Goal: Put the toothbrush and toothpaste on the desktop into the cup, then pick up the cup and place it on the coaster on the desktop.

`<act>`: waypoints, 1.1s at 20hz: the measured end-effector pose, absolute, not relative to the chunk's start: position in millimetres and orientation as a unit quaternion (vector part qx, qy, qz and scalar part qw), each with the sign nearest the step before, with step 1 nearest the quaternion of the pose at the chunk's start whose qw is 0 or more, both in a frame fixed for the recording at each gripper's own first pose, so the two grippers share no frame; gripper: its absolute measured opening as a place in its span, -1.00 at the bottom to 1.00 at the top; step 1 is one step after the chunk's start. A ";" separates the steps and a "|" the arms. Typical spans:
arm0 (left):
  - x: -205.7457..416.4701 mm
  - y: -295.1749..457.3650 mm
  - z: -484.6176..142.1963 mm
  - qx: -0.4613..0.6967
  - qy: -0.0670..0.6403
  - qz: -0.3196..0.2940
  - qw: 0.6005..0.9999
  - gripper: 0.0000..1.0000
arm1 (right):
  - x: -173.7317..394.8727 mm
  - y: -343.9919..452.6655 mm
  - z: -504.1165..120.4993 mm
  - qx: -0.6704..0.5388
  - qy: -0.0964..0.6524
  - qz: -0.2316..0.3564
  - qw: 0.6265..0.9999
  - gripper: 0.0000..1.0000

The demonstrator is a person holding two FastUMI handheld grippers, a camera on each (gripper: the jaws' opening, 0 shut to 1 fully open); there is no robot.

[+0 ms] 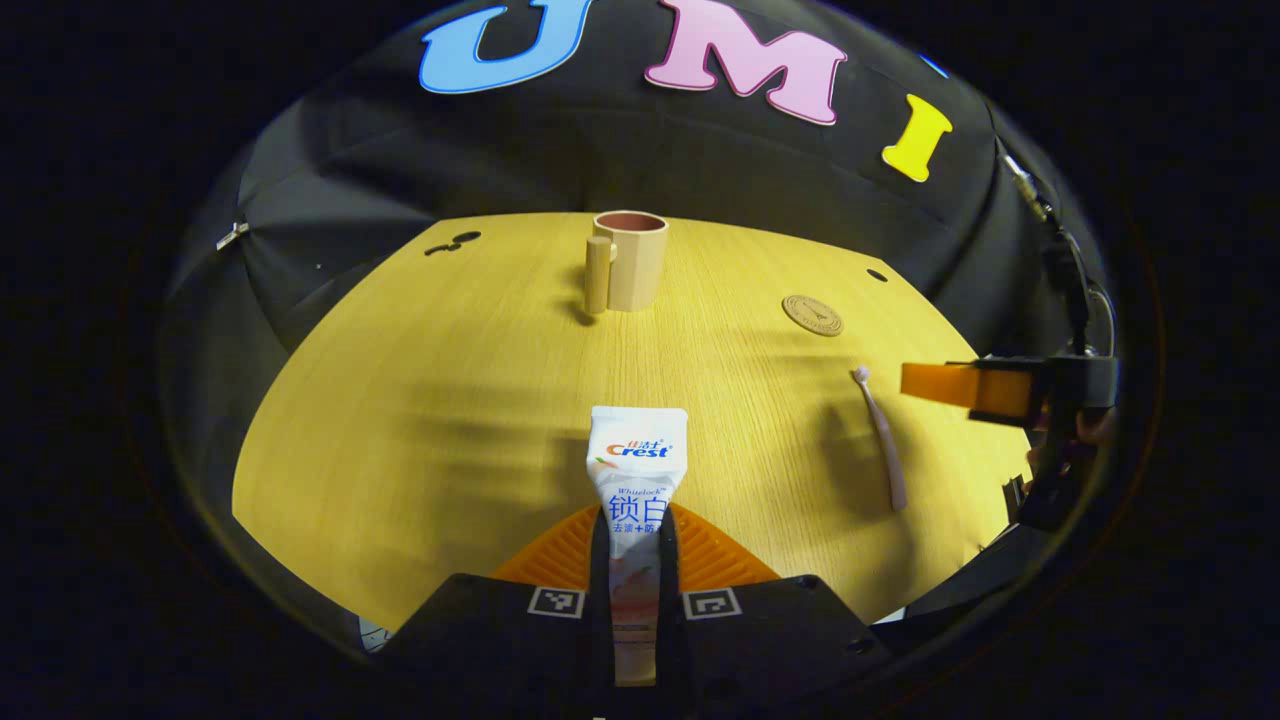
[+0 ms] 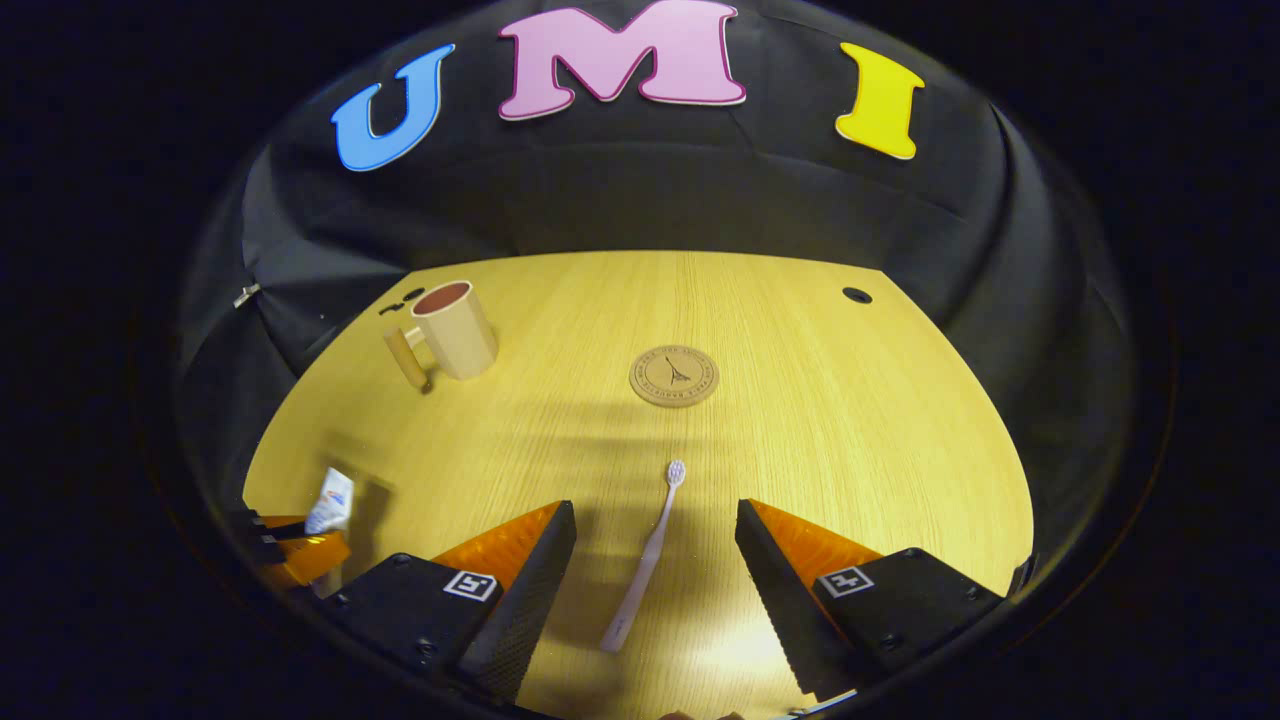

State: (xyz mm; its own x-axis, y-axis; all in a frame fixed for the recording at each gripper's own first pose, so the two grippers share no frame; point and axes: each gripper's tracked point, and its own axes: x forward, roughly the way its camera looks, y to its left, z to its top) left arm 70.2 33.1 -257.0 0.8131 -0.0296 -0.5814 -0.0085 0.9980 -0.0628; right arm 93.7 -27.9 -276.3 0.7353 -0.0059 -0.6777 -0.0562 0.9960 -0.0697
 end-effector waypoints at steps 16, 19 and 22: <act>37.1 60.6 -244.0 -0.057 0.293 0.008 0.954 -0.57 | 89.3 -37.2 -339.8 -0.019 0.455 -0.058 0.888 0.86; 37.6 60.6 -245.3 -0.035 0.296 0.004 0.955 -0.58 | 92.1 -33.8 -342.5 -0.019 0.467 -0.054 0.883 -0.01; 41.6 54.5 -242.9 -0.019 0.292 -0.007 0.956 -0.57 | 90.4 -32.5 -341.2 -0.025 0.472 -0.053 0.880 -0.72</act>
State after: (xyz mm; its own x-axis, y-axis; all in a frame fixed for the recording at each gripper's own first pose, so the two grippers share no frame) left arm 41.6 54.5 -242.9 0.8288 -0.0237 -0.5590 0.0015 0.9992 -0.0401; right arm 90.4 -32.5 -341.2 0.5484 -0.1170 -0.8280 0.0698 0.9931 -0.0942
